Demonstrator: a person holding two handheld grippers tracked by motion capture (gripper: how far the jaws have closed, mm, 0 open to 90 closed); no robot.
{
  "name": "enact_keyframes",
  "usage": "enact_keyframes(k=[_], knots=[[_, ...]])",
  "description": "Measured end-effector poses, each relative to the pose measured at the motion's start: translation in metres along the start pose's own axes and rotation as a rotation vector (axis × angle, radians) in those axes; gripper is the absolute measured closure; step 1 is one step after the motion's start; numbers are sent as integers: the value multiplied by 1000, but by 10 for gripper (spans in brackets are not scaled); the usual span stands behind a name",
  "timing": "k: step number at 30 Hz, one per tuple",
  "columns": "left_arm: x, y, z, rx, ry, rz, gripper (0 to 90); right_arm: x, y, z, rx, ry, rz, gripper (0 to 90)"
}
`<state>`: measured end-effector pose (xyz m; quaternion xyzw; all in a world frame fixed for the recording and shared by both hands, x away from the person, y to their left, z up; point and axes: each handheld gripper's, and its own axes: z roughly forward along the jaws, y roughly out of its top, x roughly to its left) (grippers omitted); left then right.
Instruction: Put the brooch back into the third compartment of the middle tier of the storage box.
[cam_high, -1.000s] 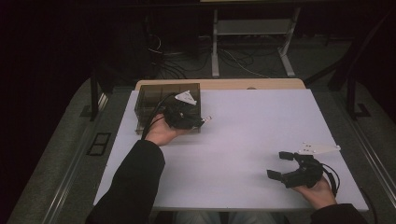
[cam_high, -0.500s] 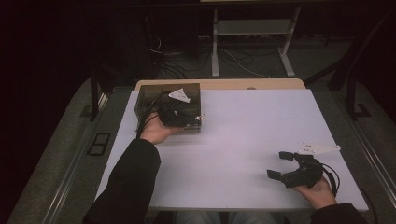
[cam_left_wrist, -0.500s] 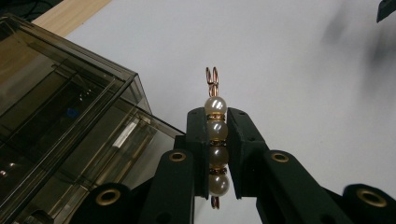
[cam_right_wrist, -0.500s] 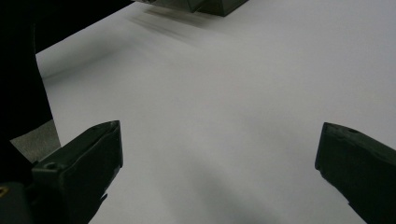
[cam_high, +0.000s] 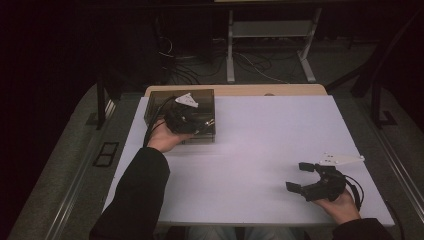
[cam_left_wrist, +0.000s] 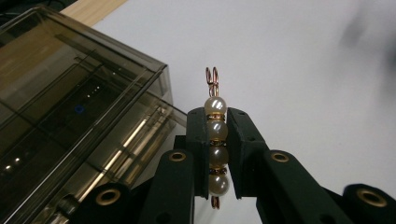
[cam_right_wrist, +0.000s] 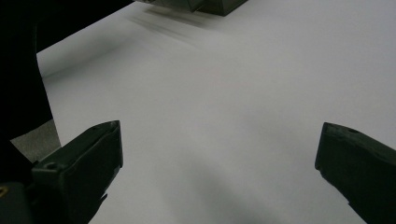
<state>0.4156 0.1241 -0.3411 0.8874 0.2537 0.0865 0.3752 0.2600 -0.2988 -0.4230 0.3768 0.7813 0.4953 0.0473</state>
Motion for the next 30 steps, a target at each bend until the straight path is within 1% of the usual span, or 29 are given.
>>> enact_keyframes(k=[2,3,4,6,8,9,10,12,15,21,22,23,25,28,30], knots=[[3,-2,-1,9,6,1,790,0,0,0,0,0,0,4],[4,-2,0,1,8,-2,791,0,0,0,-1,0,2,4],[5,-3,0,-2,12,-20,790,0,0,0,-1,0,3,4],[9,-5,-1,3,17,-10,791,0,0,0,0,0,3,4],[11,-7,0,-1,23,-29,790,0,0,0,0,1,2,4],[12,-8,0,3,28,-27,790,0,0,0,0,1,1,4],[13,-10,1,0,32,-39,791,0,0,0,-1,1,1,4],[16,-11,1,6,36,-37,790,0,0,0,0,1,3,4],[19,-13,2,3,41,-53,791,0,0,0,0,1,0,4],[24,-18,7,26,52,-55,790,0,0,0,1,1,2,4],[24,-18,8,24,56,-60,790,0,0,0,1,1,1,4],[24,-19,9,19,57,-75,791,0,0,0,1,1,2,4],[26,-20,10,28,61,-68,790,0,0,0,1,3,1,4],[28,-22,12,29,63,-72,790,0,0,0,1,3,0,4],[27,-23,14,28,61,-82,790,0,0,0,1,3,0,4]])
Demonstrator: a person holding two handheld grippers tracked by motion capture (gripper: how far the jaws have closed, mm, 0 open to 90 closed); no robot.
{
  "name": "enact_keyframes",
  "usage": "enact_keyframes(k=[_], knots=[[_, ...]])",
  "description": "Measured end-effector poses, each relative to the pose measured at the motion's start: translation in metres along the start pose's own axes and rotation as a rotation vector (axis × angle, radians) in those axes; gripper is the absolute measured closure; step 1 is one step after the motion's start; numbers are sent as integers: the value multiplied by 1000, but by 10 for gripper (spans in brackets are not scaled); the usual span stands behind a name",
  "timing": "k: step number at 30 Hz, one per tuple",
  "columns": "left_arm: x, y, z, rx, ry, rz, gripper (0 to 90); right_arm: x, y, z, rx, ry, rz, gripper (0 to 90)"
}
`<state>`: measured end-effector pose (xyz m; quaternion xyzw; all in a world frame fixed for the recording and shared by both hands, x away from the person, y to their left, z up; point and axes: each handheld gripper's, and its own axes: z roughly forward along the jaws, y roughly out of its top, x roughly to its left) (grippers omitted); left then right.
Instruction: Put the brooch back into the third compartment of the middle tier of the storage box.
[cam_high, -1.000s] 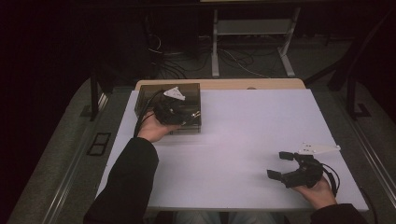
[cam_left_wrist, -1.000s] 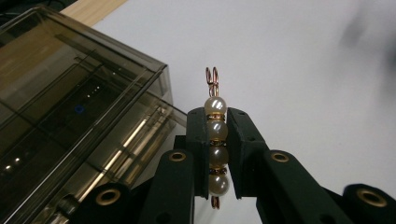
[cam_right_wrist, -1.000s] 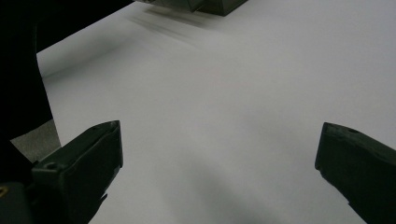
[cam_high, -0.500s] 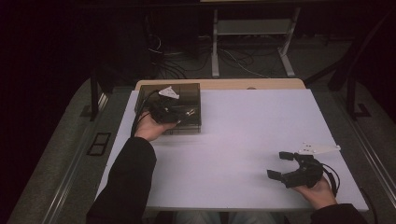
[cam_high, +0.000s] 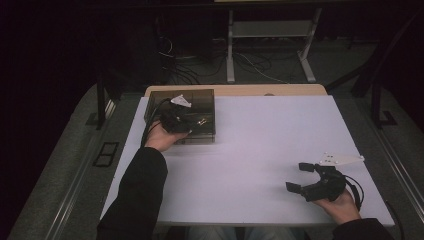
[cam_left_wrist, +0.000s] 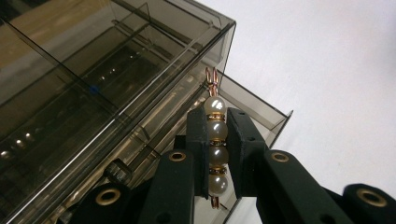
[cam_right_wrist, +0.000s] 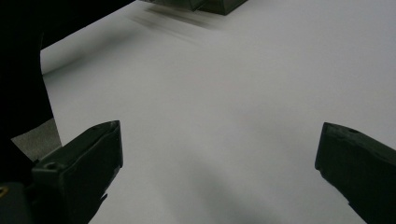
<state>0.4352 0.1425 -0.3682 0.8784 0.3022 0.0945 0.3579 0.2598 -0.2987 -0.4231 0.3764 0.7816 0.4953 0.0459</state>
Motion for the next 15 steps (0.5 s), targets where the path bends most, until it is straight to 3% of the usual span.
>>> enact_keyframes(k=[15], knots=[[-3,0,17,37,-8,27,790,-1,0,0,3,-2,-2,4]])
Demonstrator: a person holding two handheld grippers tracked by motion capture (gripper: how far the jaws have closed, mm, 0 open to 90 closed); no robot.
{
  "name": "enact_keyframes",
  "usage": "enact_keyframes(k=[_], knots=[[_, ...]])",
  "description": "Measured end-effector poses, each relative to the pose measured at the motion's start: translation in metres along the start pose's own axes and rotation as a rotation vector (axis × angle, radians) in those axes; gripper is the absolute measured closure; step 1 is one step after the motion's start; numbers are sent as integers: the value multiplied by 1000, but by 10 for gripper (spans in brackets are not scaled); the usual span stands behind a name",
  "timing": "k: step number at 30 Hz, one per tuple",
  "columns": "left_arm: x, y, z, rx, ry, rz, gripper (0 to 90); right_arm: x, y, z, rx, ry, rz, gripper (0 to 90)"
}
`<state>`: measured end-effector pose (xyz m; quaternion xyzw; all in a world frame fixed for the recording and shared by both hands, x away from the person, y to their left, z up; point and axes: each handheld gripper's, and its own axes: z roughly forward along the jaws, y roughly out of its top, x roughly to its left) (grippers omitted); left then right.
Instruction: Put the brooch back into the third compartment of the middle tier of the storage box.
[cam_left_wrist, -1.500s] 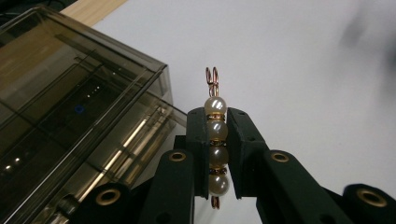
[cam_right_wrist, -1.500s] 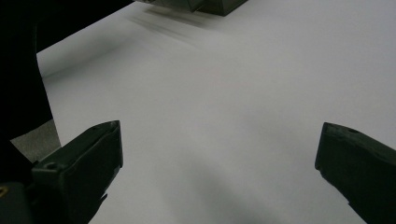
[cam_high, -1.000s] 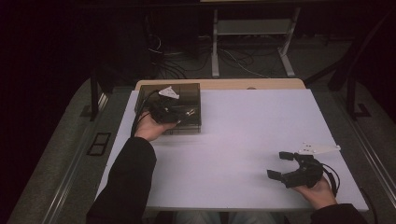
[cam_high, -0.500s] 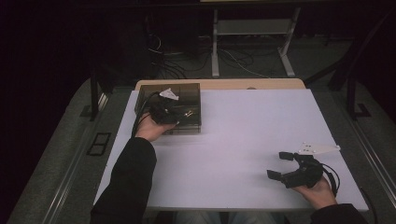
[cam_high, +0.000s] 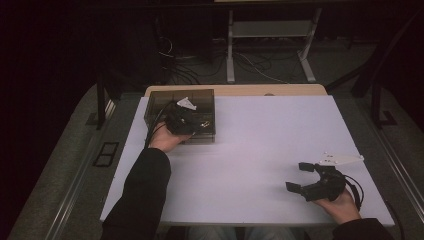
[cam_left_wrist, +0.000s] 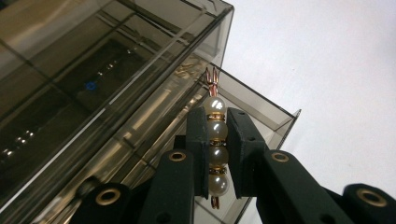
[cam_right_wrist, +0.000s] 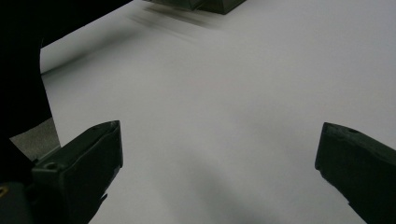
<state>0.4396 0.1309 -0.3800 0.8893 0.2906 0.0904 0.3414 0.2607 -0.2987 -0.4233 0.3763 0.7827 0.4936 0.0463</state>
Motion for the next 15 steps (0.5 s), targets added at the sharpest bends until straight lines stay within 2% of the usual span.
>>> enact_keyframes(k=[6,9,11,15], knots=[[-2,2,9,27,-4,4,789,0,0,0,0,-2,-1,4],[-3,2,11,30,-8,-18,788,0,0,0,4,-5,-1,4],[-1,1,12,36,-7,-10,788,-1,0,0,3,-5,0,4],[0,1,12,34,-12,-29,786,-1,0,-1,3,-6,0,4]])
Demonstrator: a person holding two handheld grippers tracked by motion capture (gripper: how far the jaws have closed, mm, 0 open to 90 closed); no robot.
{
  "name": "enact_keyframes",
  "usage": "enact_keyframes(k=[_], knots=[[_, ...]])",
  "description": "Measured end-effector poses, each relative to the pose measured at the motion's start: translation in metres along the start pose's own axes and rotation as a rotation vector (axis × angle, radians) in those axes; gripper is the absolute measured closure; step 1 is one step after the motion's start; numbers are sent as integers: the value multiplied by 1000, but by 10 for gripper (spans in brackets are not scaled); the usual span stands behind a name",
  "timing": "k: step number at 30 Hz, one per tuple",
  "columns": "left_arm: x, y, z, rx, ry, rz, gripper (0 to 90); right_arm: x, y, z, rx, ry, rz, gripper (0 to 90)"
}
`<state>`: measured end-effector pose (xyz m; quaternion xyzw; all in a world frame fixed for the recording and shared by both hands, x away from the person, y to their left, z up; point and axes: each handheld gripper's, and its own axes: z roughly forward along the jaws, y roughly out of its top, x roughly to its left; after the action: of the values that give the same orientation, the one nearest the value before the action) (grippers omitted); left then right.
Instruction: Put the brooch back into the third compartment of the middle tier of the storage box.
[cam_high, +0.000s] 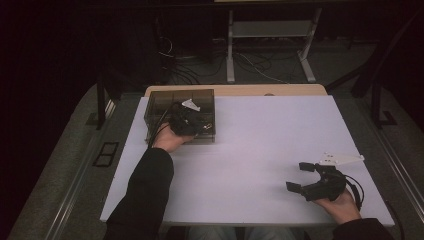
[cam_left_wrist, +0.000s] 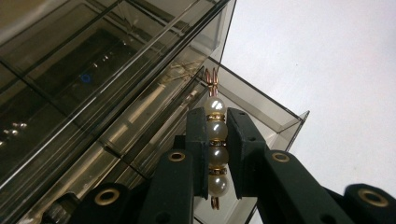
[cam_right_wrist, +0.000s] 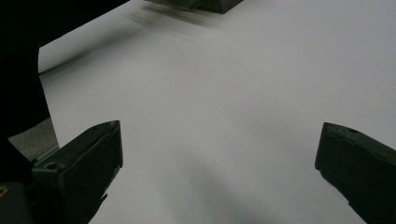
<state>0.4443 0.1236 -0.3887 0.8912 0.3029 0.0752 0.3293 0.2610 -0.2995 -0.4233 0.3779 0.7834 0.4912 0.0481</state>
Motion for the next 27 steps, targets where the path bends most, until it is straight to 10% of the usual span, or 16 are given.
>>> enact_keyframes(k=[27], knots=[[-3,0,-27,-69,-54,-33,400,0,0,0,-4,-4,-3,4]])
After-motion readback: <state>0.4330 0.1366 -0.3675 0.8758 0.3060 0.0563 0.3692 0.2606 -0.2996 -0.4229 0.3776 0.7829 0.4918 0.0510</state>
